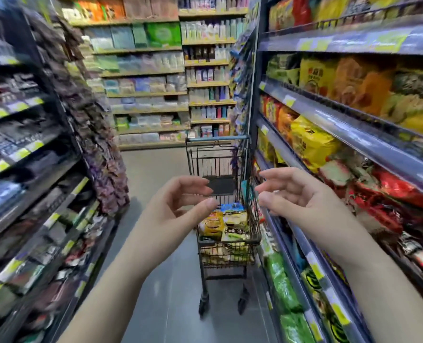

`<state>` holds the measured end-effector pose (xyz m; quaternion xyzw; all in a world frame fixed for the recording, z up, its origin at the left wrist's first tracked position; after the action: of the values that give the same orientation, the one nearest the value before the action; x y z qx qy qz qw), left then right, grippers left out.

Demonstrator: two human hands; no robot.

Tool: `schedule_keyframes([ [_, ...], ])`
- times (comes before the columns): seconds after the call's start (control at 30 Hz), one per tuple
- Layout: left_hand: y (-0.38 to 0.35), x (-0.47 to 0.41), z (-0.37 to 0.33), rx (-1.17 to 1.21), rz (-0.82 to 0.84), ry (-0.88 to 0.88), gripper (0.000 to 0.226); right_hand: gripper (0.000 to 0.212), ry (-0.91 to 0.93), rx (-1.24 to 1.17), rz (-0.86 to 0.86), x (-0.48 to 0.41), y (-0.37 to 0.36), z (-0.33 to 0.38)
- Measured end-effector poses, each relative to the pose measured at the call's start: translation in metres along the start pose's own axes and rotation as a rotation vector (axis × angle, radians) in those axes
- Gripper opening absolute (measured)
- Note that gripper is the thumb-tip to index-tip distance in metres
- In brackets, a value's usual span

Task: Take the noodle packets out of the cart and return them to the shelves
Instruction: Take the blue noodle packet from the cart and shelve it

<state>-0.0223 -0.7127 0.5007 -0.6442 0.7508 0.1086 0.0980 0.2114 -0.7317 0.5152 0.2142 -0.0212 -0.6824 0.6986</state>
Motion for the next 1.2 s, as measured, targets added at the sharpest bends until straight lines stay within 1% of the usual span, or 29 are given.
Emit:
schedule_keyframes([
  [0.1, 0.006, -0.035, 0.024, 0.002, 0.003, 0.029, 0.040, 0.041, -0.023, -0.011, 0.038, -0.043, -0.010, -0.025],
  [0.17, 0.014, -0.060, 0.038, 0.011, -0.007, 0.042, 0.045, 0.044, -0.036, -0.014, 0.053, -0.071, -0.019, -0.039],
  [0.27, 0.028, -0.103, 0.060, 0.005, 0.003, 0.050, 0.043, 0.048, -0.053, -0.012, 0.048, -0.115, -0.032, -0.058],
  [0.47, 0.071, -0.196, 0.106, 0.008, 0.042, 0.071, 0.044, 0.036, -0.107, 0.049, 0.032, -0.203, -0.071, -0.096],
  [0.57, 0.096, -0.242, 0.134, 0.043, 0.064, 0.124, 0.043, 0.041, -0.143, 0.074, 0.025, -0.246, -0.091, -0.106],
  [0.7, 0.118, -0.299, 0.168, 0.067, 0.098, 0.152, 0.039, 0.046, -0.178, 0.086, 0.015, -0.298, -0.108, -0.123],
  [0.8, 0.124, -0.332, 0.196, 0.087, 0.114, 0.182, 0.038, 0.047, -0.218, 0.075, -0.004, -0.329, -0.112, -0.144],
  [0.97, 0.127, -0.379, 0.239, 0.089, 0.132, 0.245, 0.045, 0.048, -0.284, 0.047, -0.006, -0.380, -0.117, -0.185],
  [1.03, 0.128, -0.399, 0.255, 0.087, 0.112, 0.267, 0.048, 0.044, -0.296, 0.043, 0.011, -0.402, -0.117, -0.203],
  [1.13, 0.124, -0.430, 0.276, 0.071, 0.087, 0.311, 0.051, 0.033, -0.318, 0.021, 0.045, -0.435, -0.112, -0.235],
  [1.2, 0.117, -0.451, 0.289, 0.051, 0.077, 0.336, 0.050, 0.034, -0.323, 0.008, 0.063, -0.459, -0.103, -0.256],
])
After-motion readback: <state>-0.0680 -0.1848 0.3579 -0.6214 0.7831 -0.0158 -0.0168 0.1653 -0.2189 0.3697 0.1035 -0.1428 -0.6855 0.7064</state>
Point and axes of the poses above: each hand's wrist, its own x-axis away from the middle knuckle, its own y-axis out of the back of the hand, z = x × y, the point moved 8 cm from there along -x, towards the middle knuckle, and after that the axes turned 8 degrees about x, right-handed, at the moved point
